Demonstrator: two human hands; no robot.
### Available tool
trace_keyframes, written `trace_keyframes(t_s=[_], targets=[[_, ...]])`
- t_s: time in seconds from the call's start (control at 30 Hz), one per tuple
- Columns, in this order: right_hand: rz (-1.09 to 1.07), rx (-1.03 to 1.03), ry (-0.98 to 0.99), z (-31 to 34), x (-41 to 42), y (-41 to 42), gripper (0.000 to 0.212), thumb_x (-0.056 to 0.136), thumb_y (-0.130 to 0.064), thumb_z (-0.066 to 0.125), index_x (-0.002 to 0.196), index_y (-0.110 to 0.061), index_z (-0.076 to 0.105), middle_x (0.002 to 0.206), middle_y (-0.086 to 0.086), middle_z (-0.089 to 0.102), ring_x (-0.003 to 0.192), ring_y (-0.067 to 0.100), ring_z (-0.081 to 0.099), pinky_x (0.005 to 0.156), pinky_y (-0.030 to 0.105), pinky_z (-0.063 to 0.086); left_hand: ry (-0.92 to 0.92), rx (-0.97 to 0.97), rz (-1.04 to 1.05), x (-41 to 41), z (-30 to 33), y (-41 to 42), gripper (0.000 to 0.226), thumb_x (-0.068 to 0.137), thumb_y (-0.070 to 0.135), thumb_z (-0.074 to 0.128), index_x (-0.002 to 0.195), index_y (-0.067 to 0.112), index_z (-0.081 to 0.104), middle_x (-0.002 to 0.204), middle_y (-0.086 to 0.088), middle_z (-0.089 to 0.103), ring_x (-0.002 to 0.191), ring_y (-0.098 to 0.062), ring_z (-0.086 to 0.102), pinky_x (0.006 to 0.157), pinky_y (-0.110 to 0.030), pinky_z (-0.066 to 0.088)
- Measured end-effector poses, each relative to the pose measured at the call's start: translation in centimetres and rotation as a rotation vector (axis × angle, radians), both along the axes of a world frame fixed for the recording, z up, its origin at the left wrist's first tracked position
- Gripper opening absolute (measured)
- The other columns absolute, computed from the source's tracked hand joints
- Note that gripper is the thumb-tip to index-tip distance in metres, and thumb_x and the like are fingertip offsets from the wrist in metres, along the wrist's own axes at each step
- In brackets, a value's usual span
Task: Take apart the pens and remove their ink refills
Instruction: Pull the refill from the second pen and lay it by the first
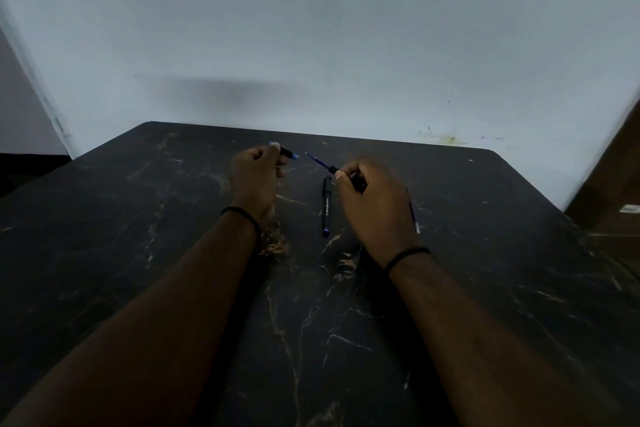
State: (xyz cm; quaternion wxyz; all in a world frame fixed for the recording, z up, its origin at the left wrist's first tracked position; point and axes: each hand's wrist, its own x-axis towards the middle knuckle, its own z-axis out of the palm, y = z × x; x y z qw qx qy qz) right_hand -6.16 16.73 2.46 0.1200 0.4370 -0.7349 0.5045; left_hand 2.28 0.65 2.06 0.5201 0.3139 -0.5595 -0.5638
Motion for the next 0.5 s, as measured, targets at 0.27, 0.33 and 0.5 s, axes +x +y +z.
trace_keyframes(t_s=[0.27,0.33,0.5], targets=[[-0.017,0.039,0.001,-0.2,-0.1,0.0,0.013,0.090,-0.029,0.065,0.080,-0.021,0.067,0.076,-0.006,0.067,0.071,0.010,0.061,0.068,0.034,0.054,0.087,0.092,-0.136,0.6,0.3,0.8,0.024,0.099,0.014,0.048,0.094,0.003,0.068,0.073,-0.004,0.059,0.057,-0.009,0.045,0.044,-0.018,0.035],[-0.011,0.043,0.002,-0.2,-0.2,-0.1,0.013,0.090,-0.029,0.065,0.079,-0.021,0.067,0.076,-0.006,0.067,0.072,0.010,0.061,0.067,0.032,0.053,0.087,0.099,-0.153,0.7,0.4,0.9,0.023,0.099,0.015,0.048,0.093,0.005,0.068,0.072,-0.003,0.058,0.057,-0.009,0.045,0.046,-0.019,0.034],[-0.022,0.038,0.004,-0.4,-0.2,-0.2,0.012,0.090,-0.028,0.065,0.080,-0.022,0.066,0.079,-0.005,0.066,0.075,0.011,0.060,0.069,0.032,0.052,0.054,0.101,-0.172,0.7,0.5,1.3,0.026,0.099,0.017,0.049,0.103,-0.001,0.068,0.072,-0.001,0.059,0.058,-0.009,0.045,0.051,-0.022,0.035]])
